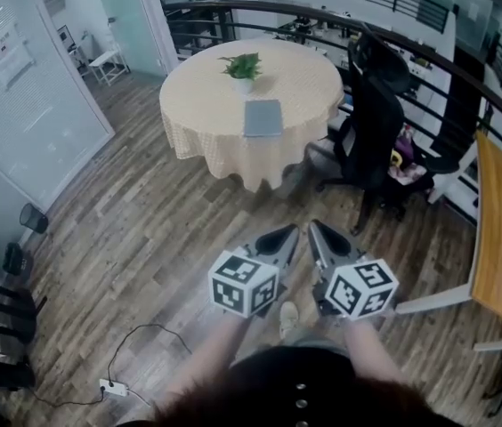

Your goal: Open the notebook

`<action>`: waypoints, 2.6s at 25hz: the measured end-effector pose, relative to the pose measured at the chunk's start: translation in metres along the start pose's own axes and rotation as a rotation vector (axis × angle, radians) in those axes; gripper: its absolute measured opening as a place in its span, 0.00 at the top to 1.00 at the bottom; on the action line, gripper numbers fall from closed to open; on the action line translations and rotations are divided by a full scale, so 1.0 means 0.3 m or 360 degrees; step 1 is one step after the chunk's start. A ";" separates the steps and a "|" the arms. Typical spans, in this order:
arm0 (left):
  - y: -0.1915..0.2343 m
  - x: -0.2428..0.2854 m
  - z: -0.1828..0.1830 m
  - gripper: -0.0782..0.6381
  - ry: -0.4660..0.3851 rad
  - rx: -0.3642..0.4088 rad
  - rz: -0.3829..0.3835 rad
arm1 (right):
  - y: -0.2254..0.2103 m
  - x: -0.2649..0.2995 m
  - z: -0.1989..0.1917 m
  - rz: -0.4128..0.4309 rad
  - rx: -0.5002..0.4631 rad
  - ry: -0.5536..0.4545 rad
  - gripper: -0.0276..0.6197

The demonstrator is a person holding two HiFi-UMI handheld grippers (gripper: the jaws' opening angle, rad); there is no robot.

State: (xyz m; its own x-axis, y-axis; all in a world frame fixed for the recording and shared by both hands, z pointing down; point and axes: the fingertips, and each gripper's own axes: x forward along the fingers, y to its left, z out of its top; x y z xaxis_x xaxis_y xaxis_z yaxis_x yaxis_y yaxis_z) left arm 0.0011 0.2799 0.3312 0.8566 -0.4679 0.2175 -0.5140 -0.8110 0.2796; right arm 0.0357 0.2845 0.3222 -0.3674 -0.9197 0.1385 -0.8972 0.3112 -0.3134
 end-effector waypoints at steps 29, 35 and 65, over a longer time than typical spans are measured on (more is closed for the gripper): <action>0.336 0.526 0.082 0.88 0.0134 -0.0096 0.0078 | -0.416 0.433 0.054 0.0079 -0.0017 0.0221 0.94; 0.460 0.590 0.129 0.88 0.0133 -0.0087 0.0077 | -0.461 0.566 0.076 0.0070 -0.0034 0.0228 0.94; 1.087 1.016 0.396 0.88 0.0271 -0.0025 -0.0135 | -0.774 1.278 0.259 -0.0207 0.0030 0.0236 0.94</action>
State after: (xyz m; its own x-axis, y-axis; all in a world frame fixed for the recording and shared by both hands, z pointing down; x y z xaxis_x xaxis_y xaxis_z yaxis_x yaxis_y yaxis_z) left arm 0.1001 -0.1689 0.3777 0.8776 -0.3307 0.3471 -0.4419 -0.8388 0.3182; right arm 0.1220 -0.1590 0.3751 -0.2822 -0.9059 0.3156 -0.9352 0.1864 -0.3012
